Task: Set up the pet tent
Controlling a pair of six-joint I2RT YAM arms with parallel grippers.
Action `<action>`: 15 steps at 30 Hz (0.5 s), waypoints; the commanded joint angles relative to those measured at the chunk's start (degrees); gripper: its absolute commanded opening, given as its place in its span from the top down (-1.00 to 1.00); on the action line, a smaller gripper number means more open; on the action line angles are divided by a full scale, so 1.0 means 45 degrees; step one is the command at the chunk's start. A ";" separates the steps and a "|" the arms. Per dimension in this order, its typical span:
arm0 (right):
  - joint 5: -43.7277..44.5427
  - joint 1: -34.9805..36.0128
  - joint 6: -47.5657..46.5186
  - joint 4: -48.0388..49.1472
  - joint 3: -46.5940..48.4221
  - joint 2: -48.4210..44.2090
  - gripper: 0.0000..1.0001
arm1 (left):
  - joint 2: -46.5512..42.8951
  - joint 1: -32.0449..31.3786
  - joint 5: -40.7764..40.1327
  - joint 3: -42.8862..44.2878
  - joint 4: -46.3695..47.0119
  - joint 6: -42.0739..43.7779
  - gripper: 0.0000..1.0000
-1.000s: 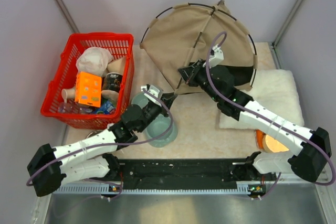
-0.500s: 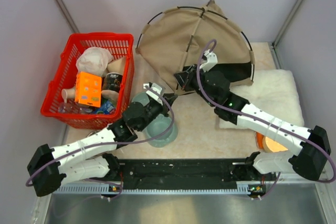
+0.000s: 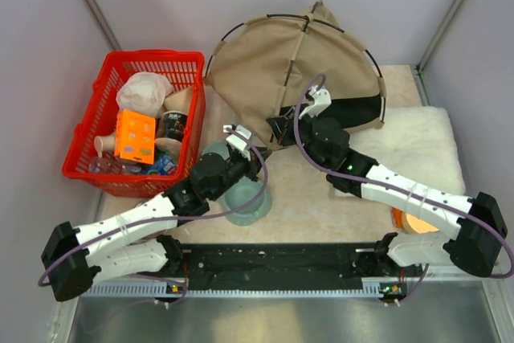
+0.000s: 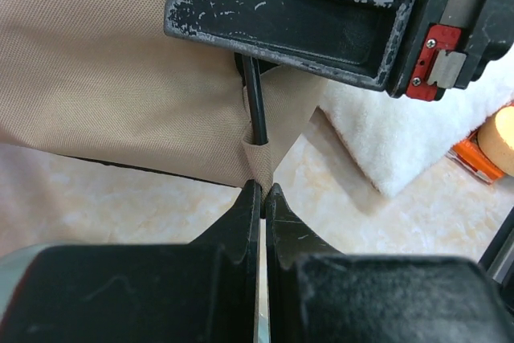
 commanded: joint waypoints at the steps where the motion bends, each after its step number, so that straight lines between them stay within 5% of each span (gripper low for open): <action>1: -0.0056 0.0053 -0.1104 -0.0478 -0.0897 0.0033 1.00 | -0.1008 -0.0041 -0.0072 0.1325 0.1090 -0.0345 0.97; 7: -0.1737 0.0053 -0.1203 -0.0046 -0.2264 -0.0104 1.00 | -0.1633 -0.0022 -0.0404 0.1657 0.0288 -0.0229 0.37; 13: -0.2246 0.0073 -0.1028 -0.0611 -0.2851 0.0033 1.00 | -0.2161 -0.0022 -0.1438 0.1696 -0.0084 -0.0092 0.15; 15: -0.2305 0.0073 -0.1027 -0.1000 -0.2872 -0.0026 0.83 | -0.2123 -0.0022 -0.1713 0.1833 -0.0278 -0.0092 0.07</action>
